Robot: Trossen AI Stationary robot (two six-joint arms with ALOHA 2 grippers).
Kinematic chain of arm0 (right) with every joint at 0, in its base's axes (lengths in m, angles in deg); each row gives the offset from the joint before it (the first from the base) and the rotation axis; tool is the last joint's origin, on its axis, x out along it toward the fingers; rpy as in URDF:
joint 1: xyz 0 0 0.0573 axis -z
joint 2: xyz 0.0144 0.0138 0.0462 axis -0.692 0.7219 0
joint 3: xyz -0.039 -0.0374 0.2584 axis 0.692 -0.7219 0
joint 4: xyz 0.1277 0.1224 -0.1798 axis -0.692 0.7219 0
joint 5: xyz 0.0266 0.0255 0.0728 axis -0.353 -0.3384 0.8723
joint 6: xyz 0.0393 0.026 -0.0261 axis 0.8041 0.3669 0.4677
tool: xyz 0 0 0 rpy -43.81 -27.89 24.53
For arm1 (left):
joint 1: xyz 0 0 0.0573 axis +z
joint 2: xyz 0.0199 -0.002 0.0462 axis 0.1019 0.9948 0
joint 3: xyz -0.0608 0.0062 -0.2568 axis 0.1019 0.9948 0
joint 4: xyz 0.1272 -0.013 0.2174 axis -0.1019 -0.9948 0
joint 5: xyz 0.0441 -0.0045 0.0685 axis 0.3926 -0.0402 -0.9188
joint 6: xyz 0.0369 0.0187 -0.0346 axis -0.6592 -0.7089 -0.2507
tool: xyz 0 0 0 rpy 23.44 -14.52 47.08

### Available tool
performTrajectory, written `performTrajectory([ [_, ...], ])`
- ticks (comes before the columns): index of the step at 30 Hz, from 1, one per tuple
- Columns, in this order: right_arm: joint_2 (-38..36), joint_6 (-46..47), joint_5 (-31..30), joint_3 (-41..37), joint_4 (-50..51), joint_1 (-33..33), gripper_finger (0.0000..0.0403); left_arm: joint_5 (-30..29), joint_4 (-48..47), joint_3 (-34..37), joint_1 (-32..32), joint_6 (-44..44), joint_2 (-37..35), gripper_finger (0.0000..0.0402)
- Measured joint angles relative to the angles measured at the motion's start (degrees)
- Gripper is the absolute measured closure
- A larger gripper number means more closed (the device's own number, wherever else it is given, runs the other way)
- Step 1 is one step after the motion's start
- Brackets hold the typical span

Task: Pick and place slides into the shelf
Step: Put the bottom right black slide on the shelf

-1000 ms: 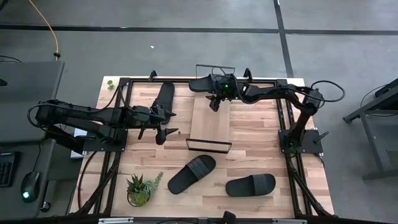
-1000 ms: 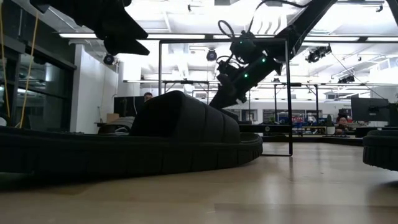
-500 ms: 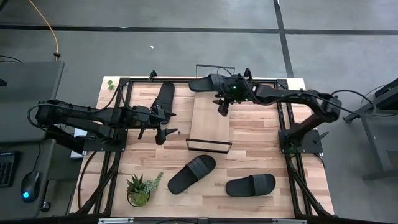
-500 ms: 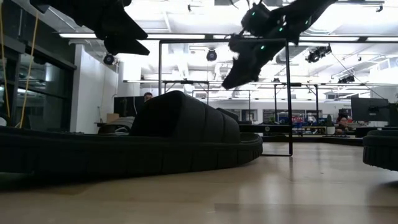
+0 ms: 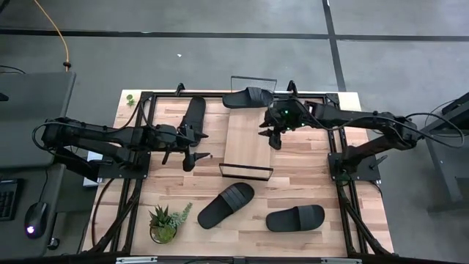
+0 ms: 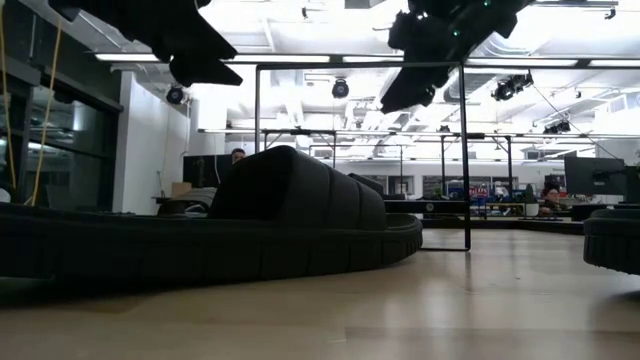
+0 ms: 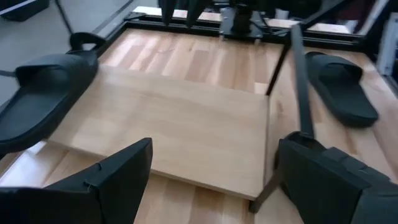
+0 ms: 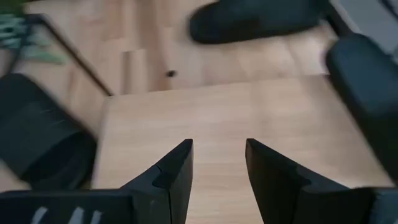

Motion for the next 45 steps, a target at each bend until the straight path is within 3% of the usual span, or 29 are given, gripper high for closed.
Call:
performTrajectory([
  [11, 0.0, -5.9, 9.2, 0.0, -0.1, -5.0, 0.0263, 5.5, 3.9, 0.0, 0.0, -2.5, 0.0, 0.0073],
  [18, 0.1, -2.1, 8.8, 0.0, -0.1, -5.9, 0.0263, 14.0, 7.7, 0.0, 0.0, -3.9, 0.4, 0.0073],
  [39, 0.1, 0.6, 4.4, 0.0, 0.3, -5.9, 0.0263, 20.9, 13.4, -1.6, -0.1, -4.2, 8.5, 0.0073],
  [45, 0.1, 2.8, 3.8, -0.1, 0.1, -6.0, 0.0263, 21.5, 13.1, -2.7, -3.0, -5.1, 10.6, 0.0073],
])
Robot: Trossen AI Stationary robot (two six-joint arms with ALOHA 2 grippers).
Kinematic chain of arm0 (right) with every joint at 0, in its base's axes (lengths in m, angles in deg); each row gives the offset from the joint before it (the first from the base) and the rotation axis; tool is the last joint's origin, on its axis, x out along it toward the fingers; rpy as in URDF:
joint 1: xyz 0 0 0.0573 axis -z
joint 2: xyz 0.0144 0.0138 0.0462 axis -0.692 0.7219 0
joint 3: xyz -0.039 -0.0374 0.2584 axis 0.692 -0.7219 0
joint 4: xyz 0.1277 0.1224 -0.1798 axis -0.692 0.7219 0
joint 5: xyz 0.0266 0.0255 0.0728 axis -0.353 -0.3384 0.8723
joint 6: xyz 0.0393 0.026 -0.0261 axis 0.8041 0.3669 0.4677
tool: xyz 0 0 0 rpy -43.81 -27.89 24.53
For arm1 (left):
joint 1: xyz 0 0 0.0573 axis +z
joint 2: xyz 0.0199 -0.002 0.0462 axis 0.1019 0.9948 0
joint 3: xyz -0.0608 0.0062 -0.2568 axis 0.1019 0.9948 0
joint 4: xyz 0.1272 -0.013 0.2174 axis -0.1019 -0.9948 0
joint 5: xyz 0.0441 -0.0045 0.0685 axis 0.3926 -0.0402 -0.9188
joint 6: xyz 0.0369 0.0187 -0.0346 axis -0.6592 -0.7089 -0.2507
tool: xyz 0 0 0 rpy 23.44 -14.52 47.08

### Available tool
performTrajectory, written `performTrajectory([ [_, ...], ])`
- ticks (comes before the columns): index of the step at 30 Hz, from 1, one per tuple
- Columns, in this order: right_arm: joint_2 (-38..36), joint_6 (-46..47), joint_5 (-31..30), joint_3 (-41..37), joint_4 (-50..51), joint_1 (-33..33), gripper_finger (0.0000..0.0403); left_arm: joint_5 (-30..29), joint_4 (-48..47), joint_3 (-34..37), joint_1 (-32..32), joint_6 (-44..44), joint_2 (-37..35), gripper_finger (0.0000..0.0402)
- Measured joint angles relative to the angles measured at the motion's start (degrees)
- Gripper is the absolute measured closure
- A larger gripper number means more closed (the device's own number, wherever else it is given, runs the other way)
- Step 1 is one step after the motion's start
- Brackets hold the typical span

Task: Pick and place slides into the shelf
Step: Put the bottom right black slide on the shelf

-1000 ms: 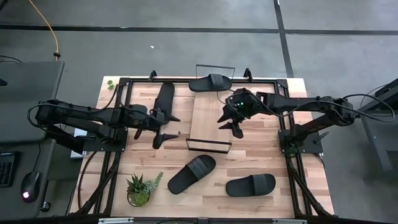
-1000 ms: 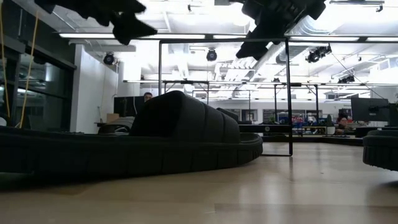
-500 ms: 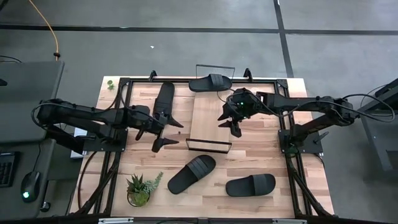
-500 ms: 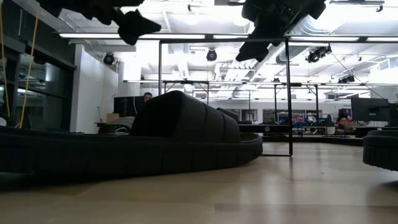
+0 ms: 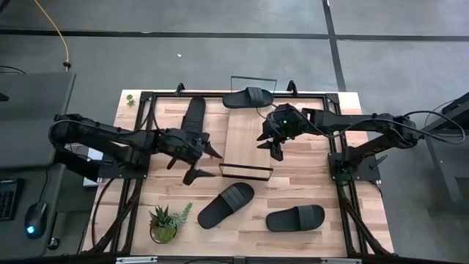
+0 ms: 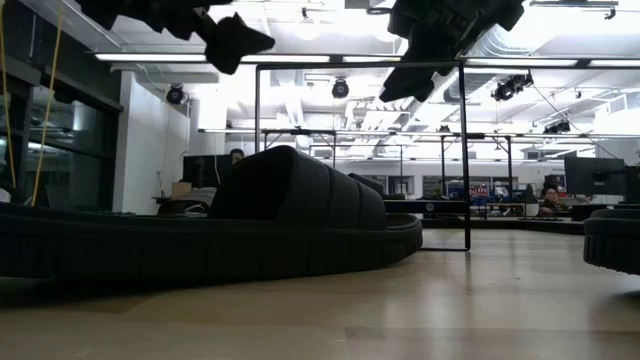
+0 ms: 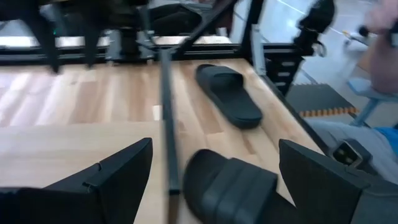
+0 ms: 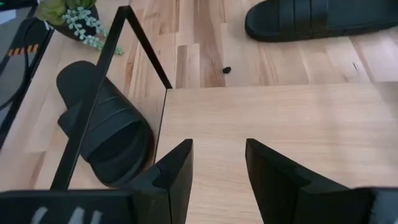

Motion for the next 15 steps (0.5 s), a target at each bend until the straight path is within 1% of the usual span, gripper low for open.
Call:
performTrajectory([
  [7, 0.0, 2.6, -0.1, -1.9, -0.1, -0.9, 0.0263, -2.6, 1.6, 0.0, -5.5, -0.7, -0.1, 0.0073],
  [15, 0.0, 4.0, -0.1, -2.0, -0.8, -4.2, 0.0263, -8.7, 1.7, 0.0, -9.8, -0.1, 0.4, 0.0073],
])
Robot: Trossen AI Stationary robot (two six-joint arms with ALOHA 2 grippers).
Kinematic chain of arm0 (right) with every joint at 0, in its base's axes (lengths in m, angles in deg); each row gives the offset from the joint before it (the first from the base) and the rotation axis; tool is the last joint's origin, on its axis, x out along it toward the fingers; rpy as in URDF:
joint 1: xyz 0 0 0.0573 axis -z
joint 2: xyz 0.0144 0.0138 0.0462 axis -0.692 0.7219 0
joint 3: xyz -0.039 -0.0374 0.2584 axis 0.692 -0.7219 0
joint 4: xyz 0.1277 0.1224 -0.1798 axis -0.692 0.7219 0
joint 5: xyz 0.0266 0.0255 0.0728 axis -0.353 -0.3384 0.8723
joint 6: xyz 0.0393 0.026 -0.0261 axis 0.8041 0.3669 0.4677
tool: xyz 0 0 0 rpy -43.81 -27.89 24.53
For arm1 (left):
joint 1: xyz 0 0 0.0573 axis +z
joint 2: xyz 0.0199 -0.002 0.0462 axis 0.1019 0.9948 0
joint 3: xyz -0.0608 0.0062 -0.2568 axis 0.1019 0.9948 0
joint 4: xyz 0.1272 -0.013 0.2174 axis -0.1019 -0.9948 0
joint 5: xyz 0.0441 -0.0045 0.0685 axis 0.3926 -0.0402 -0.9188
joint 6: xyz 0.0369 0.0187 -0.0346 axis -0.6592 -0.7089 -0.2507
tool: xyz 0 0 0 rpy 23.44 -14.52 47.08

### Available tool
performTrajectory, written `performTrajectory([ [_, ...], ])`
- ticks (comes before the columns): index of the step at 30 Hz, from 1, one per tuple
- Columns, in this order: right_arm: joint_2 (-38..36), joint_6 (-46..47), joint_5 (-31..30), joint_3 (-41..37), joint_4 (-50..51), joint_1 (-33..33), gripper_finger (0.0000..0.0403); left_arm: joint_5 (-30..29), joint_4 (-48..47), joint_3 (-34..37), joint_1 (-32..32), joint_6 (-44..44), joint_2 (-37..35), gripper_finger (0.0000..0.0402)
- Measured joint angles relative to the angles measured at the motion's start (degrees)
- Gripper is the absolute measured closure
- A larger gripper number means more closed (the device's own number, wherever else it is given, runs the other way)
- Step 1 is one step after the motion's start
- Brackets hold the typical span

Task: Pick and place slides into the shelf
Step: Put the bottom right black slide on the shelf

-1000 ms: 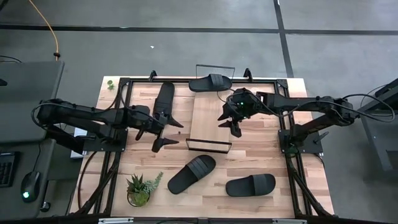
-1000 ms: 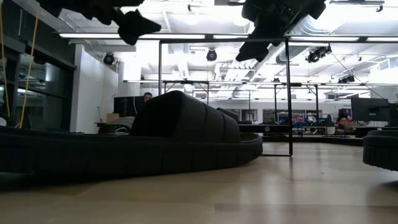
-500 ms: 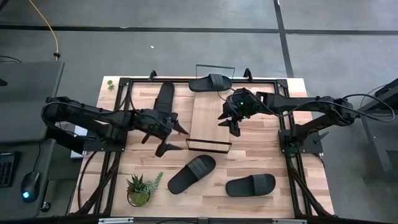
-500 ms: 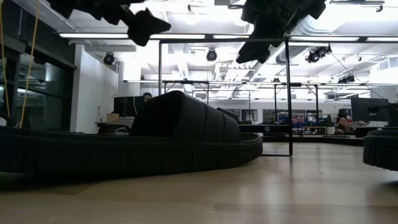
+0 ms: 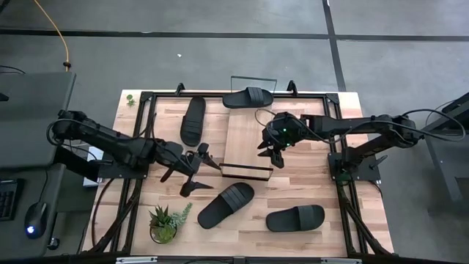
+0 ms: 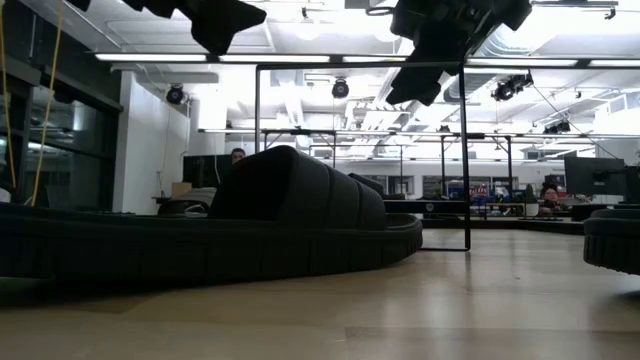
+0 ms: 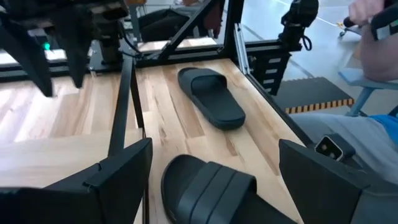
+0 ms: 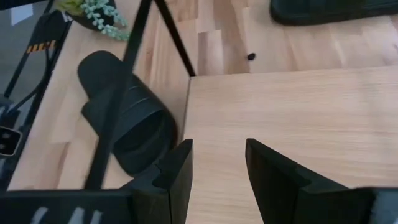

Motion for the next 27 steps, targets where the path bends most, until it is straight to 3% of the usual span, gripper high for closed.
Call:
performTrajectory([
  [9, 0.0, 4.9, -0.3, 0.0, 2.4, -5.5, 0.0263, -4.5, 2.9, 0.0, -4.5, 0.1, 0.0, 0.0073],
  [17, -0.2, 7.7, -4.8, 0.0, 3.3, -10.9, 0.0263, -6.4, 2.9, 0.0, -4.9, 0.5, 0.0, 0.0073],
  [24, -3.5, 7.2, -17.0, 0.0, 2.9, -12.7, 0.0263, -6.4, 3.1, 0.0, -4.9, 0.6, 0.0, 0.0073],
  [27, -5.0, 8.6, -18.3, 0.0, 2.9, -13.3, 0.0263, -6.6, 3.0, 0.0, -4.9, 0.6, 0.0, 0.0073],
])
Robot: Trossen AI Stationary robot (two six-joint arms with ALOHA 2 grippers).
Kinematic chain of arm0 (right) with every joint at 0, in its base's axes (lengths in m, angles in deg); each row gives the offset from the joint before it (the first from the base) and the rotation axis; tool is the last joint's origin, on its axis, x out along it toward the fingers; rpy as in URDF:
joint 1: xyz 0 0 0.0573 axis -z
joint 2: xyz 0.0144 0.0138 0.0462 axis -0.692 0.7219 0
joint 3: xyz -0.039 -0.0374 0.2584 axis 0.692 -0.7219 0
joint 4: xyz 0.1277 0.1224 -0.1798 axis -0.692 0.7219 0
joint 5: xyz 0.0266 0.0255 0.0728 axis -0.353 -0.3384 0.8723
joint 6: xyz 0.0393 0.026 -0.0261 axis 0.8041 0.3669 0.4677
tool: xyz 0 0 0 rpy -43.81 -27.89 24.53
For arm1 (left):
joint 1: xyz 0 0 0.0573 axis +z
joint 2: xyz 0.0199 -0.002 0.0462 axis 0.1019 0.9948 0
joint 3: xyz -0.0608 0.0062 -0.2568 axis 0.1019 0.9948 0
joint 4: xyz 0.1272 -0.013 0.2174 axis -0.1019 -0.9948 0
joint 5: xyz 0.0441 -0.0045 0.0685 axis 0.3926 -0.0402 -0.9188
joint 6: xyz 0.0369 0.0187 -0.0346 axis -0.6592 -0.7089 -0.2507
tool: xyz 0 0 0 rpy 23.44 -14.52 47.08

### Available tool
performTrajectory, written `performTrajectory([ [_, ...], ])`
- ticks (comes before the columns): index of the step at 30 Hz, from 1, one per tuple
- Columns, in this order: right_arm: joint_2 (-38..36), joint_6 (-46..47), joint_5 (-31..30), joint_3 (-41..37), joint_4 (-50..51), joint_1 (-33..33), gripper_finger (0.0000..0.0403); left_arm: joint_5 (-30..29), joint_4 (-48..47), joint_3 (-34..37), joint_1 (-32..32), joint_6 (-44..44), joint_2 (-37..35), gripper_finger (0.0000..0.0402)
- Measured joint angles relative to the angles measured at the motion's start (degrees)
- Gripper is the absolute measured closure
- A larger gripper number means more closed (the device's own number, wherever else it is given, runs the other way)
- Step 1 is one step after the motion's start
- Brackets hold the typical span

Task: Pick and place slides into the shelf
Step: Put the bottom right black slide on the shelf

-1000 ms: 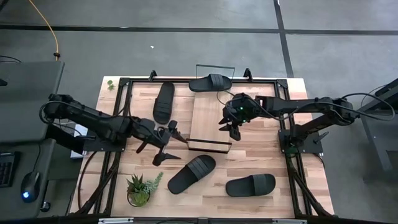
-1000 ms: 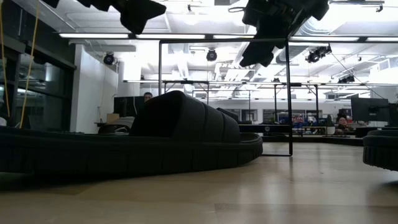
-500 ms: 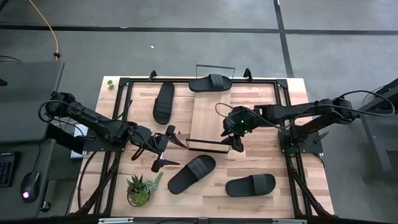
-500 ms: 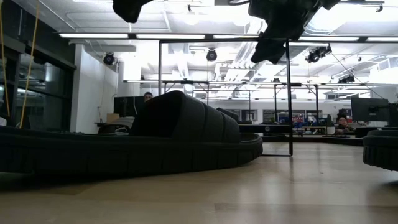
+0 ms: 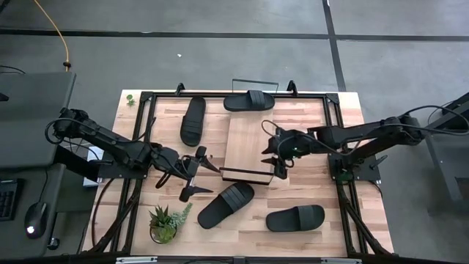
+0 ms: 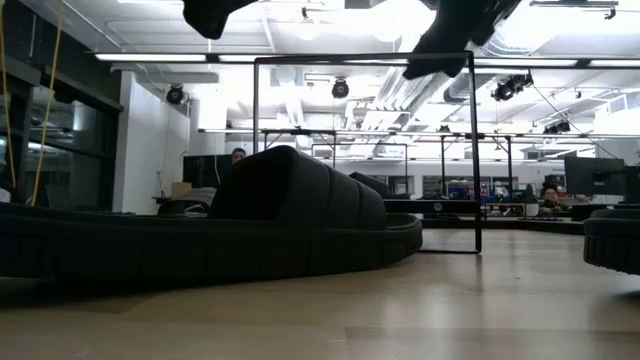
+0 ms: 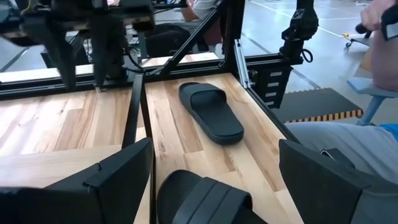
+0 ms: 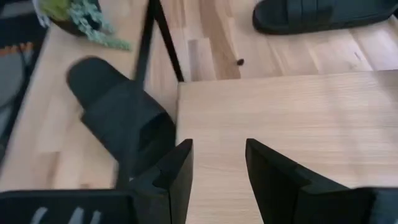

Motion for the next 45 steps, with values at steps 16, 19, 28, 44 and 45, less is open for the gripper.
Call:
performTrajectory([
  [16, -2.8, 8.2, -1.1, 0.0, 3.1, -17.1, 0.0263, -0.2, -0.2, 0.0, 0.0, -0.5, 0.0, 0.0073],
  [19, -2.8, 12.2, -3.7, 0.0, 5.5, -19.9, 0.0263, -0.2, -0.2, 0.0, 0.0, -0.5, 0.0, 0.0073],
  [28, -2.9, 25.5, 2.8, 0.0, 17.4, -24.4, 0.0263, -0.2, -0.6, 0.0, 0.0, -0.4, 0.0, 0.0073],
  [44, -2.9, 46.0, 14.1, 0.0, 28.9, -28.7, 0.0263, -0.2, -0.6, 0.0, 0.0, 0.7, 0.0, 0.0073],
  [45, -2.9, 46.4, 14.1, 0.0, 27.8, -29.1, 0.0263, -0.2, -0.6, 0.0, 0.0, 0.7, 0.0, 0.0073],
])
